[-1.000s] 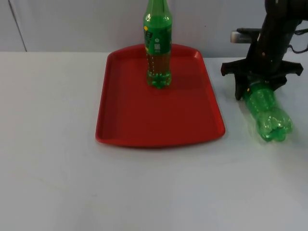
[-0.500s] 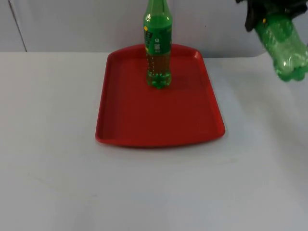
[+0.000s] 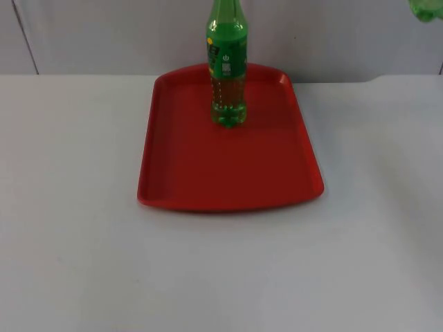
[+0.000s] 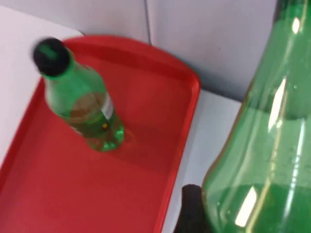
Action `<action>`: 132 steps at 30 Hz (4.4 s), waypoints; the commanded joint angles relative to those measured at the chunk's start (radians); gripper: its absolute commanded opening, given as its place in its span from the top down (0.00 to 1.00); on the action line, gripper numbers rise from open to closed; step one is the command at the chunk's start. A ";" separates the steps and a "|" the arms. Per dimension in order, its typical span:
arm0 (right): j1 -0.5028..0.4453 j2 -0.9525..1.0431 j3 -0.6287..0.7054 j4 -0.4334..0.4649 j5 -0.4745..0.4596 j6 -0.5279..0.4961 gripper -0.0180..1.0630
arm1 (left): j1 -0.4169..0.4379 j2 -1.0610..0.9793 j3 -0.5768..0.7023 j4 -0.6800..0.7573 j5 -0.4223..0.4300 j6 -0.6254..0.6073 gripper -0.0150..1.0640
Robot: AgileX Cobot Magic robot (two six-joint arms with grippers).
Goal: Place the bottle upright on the tray.
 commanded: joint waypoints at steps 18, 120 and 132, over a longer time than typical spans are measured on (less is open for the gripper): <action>0.131 -0.382 0.368 0.006 -0.204 -0.033 0.98 | -0.007 -0.005 0.004 0.004 -0.009 -0.008 0.01; 0.345 0.491 0.857 0.046 -2.412 -0.177 0.98 | -0.007 -0.005 0.004 0.005 -0.009 -0.008 0.01; 0.345 0.491 0.857 0.108 -2.412 -0.196 0.88 | -0.007 -0.005 0.004 0.005 -0.009 -0.008 0.01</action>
